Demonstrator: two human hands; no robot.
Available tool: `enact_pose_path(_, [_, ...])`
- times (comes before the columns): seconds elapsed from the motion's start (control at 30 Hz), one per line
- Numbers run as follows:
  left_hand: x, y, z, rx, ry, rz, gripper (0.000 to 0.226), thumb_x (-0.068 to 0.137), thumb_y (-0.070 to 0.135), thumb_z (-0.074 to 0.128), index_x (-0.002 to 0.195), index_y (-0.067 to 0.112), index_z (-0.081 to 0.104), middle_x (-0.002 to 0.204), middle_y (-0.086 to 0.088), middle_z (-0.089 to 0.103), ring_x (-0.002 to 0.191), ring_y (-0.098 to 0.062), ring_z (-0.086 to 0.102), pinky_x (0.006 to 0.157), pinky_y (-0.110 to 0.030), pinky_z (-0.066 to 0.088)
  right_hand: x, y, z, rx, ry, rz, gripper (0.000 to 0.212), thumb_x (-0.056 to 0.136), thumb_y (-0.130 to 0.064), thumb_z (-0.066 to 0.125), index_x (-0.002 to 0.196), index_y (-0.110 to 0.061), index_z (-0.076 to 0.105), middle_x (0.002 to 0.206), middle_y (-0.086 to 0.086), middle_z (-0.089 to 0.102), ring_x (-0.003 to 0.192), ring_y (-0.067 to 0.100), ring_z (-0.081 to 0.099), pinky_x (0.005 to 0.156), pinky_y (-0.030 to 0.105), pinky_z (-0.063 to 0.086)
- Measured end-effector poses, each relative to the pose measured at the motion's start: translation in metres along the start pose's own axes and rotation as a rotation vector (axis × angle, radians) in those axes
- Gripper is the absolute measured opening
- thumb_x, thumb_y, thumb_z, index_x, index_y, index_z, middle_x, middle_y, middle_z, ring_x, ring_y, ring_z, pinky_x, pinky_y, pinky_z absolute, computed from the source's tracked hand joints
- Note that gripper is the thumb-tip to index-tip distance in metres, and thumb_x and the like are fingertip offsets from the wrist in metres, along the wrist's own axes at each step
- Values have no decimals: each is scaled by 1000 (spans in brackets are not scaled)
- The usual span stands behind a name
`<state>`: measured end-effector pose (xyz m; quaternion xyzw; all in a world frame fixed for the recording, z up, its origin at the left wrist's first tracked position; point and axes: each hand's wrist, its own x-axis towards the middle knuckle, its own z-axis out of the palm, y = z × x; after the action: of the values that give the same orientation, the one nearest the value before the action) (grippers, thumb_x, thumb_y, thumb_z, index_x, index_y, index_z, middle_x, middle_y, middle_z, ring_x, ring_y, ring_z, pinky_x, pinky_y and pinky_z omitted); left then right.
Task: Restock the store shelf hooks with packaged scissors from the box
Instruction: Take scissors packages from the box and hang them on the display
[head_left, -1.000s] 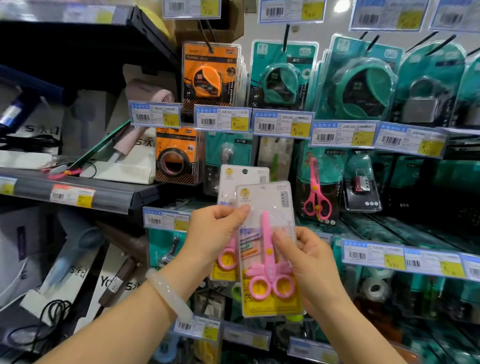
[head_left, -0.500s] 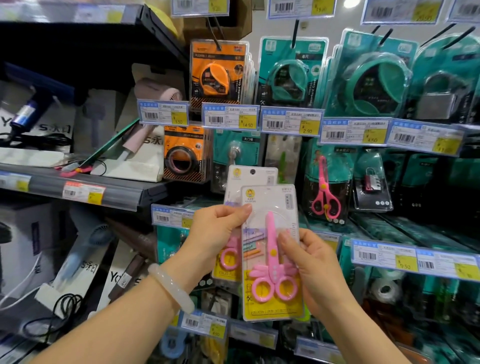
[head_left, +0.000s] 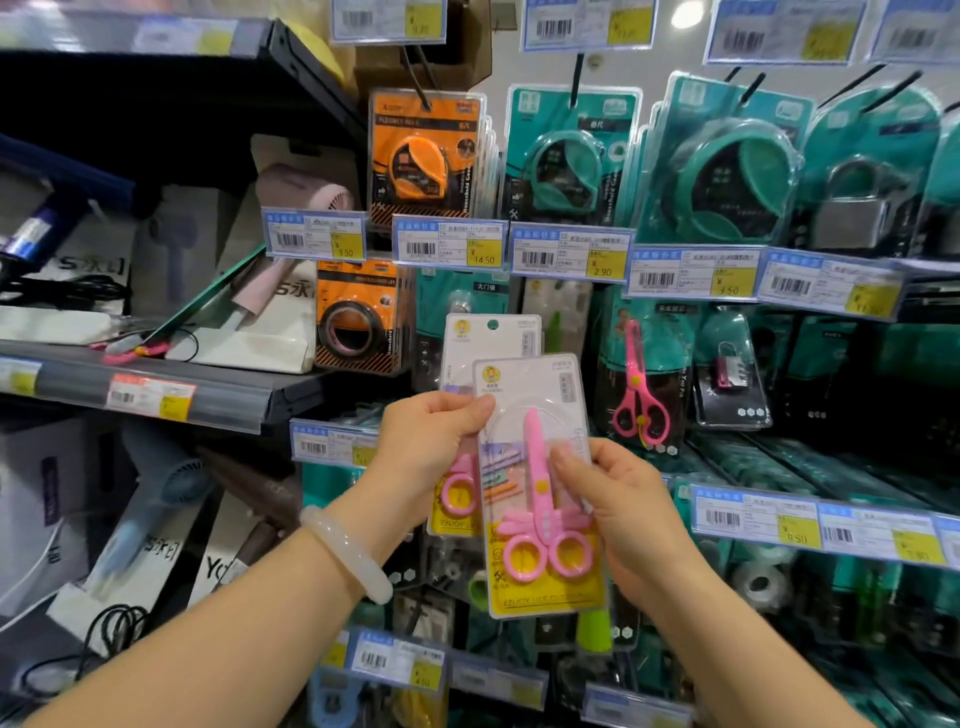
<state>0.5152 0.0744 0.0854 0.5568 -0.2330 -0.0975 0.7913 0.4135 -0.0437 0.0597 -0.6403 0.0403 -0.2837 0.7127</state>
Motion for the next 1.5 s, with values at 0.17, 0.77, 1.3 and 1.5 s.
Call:
enact_pose_path(0.17, [13, 9, 10, 59, 17, 55, 20, 83, 7, 67, 65, 6, 59, 71, -17, 66, 64, -25, 63, 69, -38, 56, 29, -27, -2, -114, 82, -77, 19, 91, -26, 56, 99, -11, 63, 88, 6, 73, 71, 14, 69, 54, 25, 53])
enact_pose_path(0.77, [44, 23, 33, 82, 36, 59, 21, 84, 15, 68, 65, 8, 61, 81, -19, 69, 82, -35, 67, 85, -49, 54, 87, -46, -6, -192, 187, -107, 25, 90, -25, 60, 71, -8, 61, 86, 16, 67, 81, 28, 63, 86, 50, 52])
enact_pose_path(1.3, [55, 16, 30, 125, 132, 187, 32, 88, 28, 63, 65, 5, 66, 89, -32, 67, 78, -38, 65, 81, -59, 51, 130, -62, 13, 1, 292, -304, 24, 88, -9, 59, 65, -17, 61, 69, 3, 63, 78, 25, 61, 80, 47, 52])
enact_pose_path(1.5, [56, 14, 21, 200, 19, 286, 18, 86, 8, 64, 80, 25, 63, 95, -7, 69, 95, -30, 67, 80, -44, 56, 131, -62, 9, 36, 309, -336, 21, 88, -8, 58, 68, -13, 56, 66, 2, 59, 62, 18, 58, 63, 33, 48])
